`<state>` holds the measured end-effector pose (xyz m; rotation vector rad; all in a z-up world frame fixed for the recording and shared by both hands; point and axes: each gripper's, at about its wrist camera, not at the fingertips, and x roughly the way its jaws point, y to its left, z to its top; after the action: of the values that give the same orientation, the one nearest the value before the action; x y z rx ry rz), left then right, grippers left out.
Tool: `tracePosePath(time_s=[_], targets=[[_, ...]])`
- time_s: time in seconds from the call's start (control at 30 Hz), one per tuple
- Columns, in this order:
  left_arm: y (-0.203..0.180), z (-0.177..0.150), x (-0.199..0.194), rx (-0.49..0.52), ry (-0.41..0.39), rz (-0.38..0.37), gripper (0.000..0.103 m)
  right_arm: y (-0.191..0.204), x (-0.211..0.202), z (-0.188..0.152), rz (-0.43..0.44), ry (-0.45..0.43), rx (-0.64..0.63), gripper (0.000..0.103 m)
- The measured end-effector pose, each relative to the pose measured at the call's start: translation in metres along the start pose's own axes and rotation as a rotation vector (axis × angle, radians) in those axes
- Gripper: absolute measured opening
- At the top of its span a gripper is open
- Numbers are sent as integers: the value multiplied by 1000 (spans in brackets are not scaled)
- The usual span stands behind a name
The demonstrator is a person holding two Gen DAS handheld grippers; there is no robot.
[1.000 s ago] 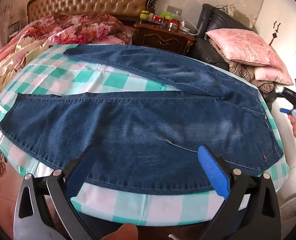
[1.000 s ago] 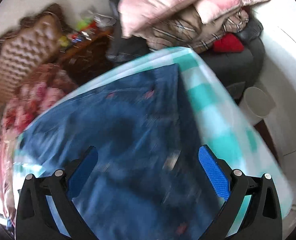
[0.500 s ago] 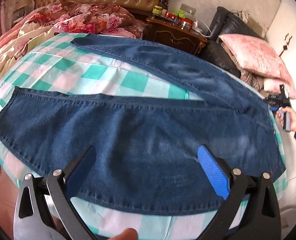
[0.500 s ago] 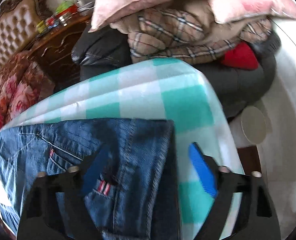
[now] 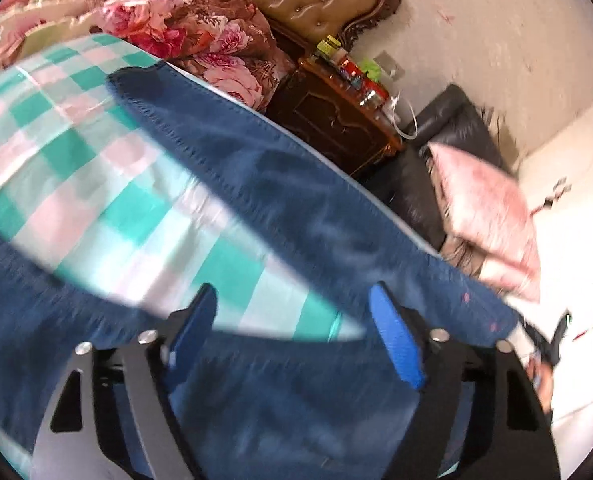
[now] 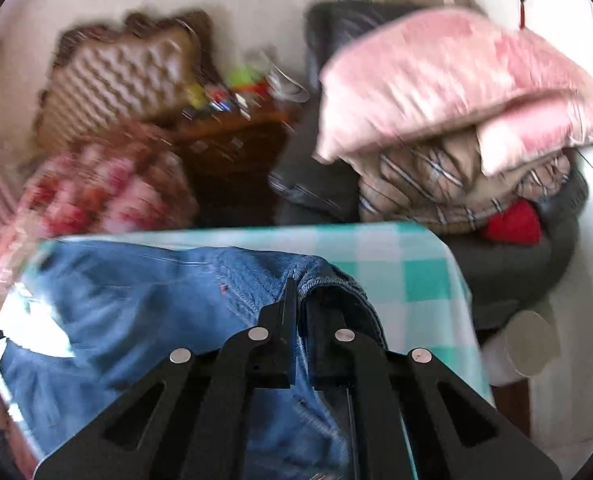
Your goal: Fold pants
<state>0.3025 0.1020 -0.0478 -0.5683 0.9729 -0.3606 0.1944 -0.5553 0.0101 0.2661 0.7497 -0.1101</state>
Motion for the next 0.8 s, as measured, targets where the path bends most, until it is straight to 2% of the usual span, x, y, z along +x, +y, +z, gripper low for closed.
tracePosePath(time_s=[0.17, 0.27, 0.4, 0.43, 0.5, 0.67, 0.7, 0.77, 0.8], targets=[[5, 59, 47, -105, 15, -90, 61, 41, -86, -29, 144, -93, -29, 5], [20, 98, 85, -201, 41, -124, 60, 58, -119, -58, 194, -96, -28, 5], [44, 132, 131, -325, 93, -135, 56, 62, -148, -94, 254, -76, 21, 5], [49, 138, 145, -349, 107, -128, 55, 61, -151, -99, 259, -71, 33, 5], [55, 148, 161, -370, 116, -103, 45, 60, -157, -110, 254, -59, 43, 5], [70, 164, 192, -418, 139, -31, 43, 59, -166, -124, 259, -37, 58, 5], [75, 165, 197, -432, 153, 0, 32, 59, -168, -125, 256, -38, 56, 5], [84, 163, 198, -474, 154, 7, 23, 57, -169, -124, 250, -41, 60, 5], [87, 161, 195, -496, 147, -9, 23, 56, -169, -123, 246, -42, 60, 5]])
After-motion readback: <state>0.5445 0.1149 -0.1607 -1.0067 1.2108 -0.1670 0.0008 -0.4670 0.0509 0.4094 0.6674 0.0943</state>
